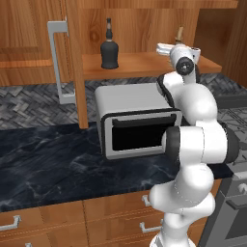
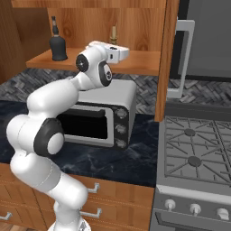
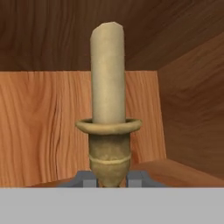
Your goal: Get the candle and the liquor from the cabinet and move them to the dining counter.
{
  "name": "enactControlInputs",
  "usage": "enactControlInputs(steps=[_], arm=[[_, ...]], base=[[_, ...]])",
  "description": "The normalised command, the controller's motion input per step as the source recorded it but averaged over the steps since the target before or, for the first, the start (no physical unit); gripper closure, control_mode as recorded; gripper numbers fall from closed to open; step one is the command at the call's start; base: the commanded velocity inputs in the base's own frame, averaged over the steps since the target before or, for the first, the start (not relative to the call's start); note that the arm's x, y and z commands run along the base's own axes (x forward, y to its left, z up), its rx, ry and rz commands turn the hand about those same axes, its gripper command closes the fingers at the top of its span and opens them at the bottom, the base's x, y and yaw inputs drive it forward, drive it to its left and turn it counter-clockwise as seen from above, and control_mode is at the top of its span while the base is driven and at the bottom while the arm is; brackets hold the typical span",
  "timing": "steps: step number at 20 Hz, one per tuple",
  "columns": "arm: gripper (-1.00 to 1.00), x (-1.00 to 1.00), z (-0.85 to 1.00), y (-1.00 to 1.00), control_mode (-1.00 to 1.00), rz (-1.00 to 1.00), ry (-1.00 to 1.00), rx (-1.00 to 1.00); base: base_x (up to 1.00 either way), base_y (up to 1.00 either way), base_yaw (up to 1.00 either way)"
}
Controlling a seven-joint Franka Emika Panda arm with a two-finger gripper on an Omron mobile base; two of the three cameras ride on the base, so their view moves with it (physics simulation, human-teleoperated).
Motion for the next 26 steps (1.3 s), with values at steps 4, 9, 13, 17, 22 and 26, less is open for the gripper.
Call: enactControlInputs(steps=[4, 9, 13, 17, 22, 26], arm=[[1.0, -0.46, 0.32, 0.0, -1.0, -0.03, -0.15, 0.0], [1.0, -0.49, 0.17, 0.05, -1.0, -0.03, -0.12, 0.0], [1.0, -0.28, -0.01, 0.13, -1.0, -0.01, -0.02, 0.0], [1.0, -0.05, -0.03, 0.01, -1.0, 0.0, 0.0, 0.0], [1.0, -0.03, -0.21, 0.0, -1.0, 0.0, -0.01, 0.0], [1.0, -0.5, -0.38, -0.03, -1.0, 0.02, -0.09, 0.0]], base=[[0.0, 0.0, 0.0], [0.0, 0.0, 0.0], [0.0, 0.0, 0.0], [0.0, 0.0, 0.0], [0.0, 0.0, 0.0], [0.0, 0.0, 0.0]])
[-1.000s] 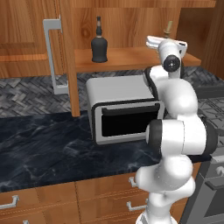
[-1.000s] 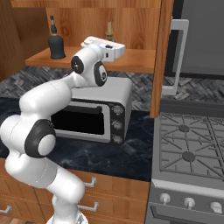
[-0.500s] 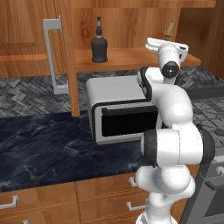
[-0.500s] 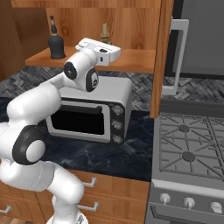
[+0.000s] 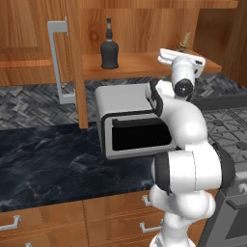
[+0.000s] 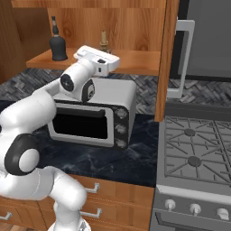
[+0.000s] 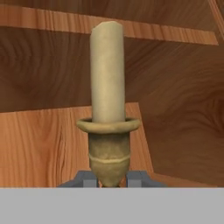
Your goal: Get the candle and the liquor from the cabinet and move them to the dining counter.
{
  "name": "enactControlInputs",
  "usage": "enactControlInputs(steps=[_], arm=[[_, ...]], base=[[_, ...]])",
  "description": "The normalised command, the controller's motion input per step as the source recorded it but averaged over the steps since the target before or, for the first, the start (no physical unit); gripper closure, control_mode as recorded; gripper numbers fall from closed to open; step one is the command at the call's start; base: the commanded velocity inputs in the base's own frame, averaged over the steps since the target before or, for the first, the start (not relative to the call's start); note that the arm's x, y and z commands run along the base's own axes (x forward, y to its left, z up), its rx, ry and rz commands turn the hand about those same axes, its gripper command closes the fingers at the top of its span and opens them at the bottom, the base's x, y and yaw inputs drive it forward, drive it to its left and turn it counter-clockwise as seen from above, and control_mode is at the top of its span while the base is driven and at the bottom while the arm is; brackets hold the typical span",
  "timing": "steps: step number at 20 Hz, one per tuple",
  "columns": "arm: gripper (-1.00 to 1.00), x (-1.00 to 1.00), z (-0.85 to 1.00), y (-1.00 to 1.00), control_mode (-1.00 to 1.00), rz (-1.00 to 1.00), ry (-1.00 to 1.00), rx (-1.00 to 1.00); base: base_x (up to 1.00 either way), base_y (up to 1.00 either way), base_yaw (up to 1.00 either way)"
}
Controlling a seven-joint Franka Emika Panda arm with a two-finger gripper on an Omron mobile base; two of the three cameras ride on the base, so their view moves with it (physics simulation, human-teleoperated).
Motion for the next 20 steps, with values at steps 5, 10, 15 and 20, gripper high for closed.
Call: enactControlInputs(steps=[5, 10, 15, 20], arm=[[1.0, -0.8, 0.0, -0.02, -1.0, 0.04, -0.17, 0.0], [1.0, -0.73, 0.28, 0.19, -1.0, 0.1, -0.09, -0.03], [1.0, -0.71, 0.51, 0.26, -1.0, 0.12, 0.01, -0.09], [1.0, -0.71, 0.26, 0.18, -1.0, 0.16, 0.08, -0.09]], base=[[0.0, 0.0, 0.0], [0.0, 0.0, 0.0], [0.0, 0.0, 0.0], [0.0, 0.0, 0.0]])
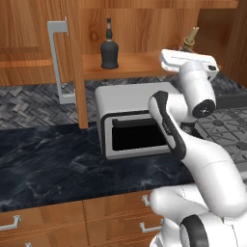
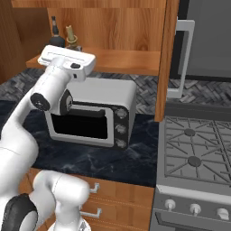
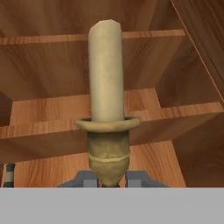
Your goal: Get the candle and the liquor from the cabinet and move them to the dining counter.
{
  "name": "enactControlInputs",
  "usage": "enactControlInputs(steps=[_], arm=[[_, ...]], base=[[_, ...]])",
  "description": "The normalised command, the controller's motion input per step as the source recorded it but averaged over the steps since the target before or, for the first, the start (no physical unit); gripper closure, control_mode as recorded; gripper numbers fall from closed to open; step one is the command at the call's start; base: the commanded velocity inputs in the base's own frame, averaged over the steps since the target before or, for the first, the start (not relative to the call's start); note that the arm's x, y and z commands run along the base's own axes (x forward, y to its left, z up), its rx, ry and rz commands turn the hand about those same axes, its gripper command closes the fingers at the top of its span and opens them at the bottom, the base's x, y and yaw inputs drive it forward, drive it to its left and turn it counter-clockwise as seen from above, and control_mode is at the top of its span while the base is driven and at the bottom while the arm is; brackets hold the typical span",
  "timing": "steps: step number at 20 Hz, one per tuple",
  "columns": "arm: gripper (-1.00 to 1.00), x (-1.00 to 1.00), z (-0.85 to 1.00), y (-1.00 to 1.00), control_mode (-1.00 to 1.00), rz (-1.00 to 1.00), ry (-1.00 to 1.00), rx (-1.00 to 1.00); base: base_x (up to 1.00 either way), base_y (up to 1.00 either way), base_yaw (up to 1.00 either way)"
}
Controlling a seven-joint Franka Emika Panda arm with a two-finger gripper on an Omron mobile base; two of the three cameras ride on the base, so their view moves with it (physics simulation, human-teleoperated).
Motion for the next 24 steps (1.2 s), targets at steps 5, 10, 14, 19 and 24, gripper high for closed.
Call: enactControlInputs(steps=[5, 10, 14, 19, 24], arm=[[1.0, -0.74, -0.15, 0.22, -1.0, 0.24, 0.04, -0.1], [1.0, -0.71, -0.2, 0.11, -1.0, 0.35, 0.01, -0.04], [1.0, -0.59, -0.23, 0.02, -1.0, 0.42, 0.0, -0.02], [1.0, -0.62, -0.34, 0.18, -1.0, 0.44, 0.0, -0.07], [1.0, -0.82, -0.34, 0.36, -1.0, 0.39, 0.0, -0.14]], base=[[0.0, 0.0, 0.0], [0.0, 0.0, 0.0], [0.0, 0.0, 0.0], [0.0, 0.0, 0.0], [0.0, 0.0, 0.0]])
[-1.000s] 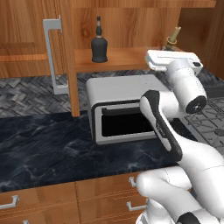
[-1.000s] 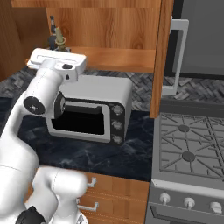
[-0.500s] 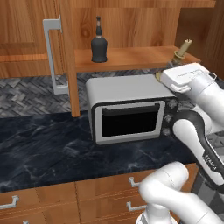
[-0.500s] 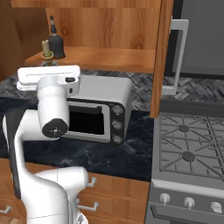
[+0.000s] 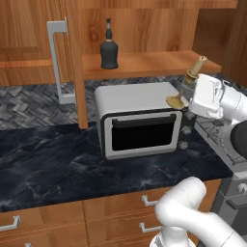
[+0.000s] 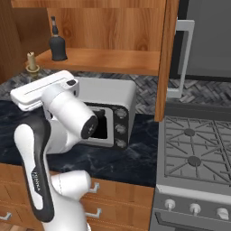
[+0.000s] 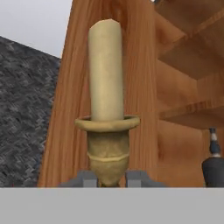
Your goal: Get the candle and the liquor from the cabinet and move them to the dining counter.
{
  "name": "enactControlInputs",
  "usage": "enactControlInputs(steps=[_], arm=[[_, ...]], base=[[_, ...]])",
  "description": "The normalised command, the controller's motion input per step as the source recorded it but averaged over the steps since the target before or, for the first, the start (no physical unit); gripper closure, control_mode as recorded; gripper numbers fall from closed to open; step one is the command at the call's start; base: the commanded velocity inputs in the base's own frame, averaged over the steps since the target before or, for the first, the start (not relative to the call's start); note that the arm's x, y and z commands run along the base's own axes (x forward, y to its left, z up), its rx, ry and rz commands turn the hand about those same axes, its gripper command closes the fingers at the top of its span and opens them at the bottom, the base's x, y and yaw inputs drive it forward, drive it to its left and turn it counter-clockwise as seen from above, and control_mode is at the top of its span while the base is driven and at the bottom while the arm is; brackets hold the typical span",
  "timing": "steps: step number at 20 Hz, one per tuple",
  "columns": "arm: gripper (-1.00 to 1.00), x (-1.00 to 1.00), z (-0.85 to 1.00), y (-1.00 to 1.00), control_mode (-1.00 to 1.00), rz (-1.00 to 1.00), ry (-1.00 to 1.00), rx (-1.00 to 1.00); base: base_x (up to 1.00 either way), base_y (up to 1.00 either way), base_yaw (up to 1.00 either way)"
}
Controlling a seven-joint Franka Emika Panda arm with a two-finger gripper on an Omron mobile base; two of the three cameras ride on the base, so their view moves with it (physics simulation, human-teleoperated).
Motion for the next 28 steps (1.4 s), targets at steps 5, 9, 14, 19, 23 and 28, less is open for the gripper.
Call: enactControlInputs(steps=[5, 9, 14, 19, 23, 28], arm=[[1.0, -0.83, -0.17, 0.24, -1.0, 0.35, 0.0, -0.12], [1.0, -0.64, -0.4, 0.26, -1.0, 0.35, 0.0, -0.11], [1.0, -0.37, -0.35, 0.24, -1.0, 0.21, 0.0, -0.07], [1.0, -0.07, -0.07, 0.1, -1.0, 0.05, 0.0, 0.0], [1.0, 0.0, 0.0, 0.0, -1.0, 0.0, 0.0, 0.0], [1.0, -0.08, -0.02, 0.0, 1.0, 0.0, 0.0, 0.0]], base=[[0.0, 0.0, 0.0], [0.0, 0.0, 0.0], [0.0, 0.0, 0.0], [0.0, 0.0, 0.0], [0.0, 0.0, 0.0], [-0.29, 0.0, 0.03]])
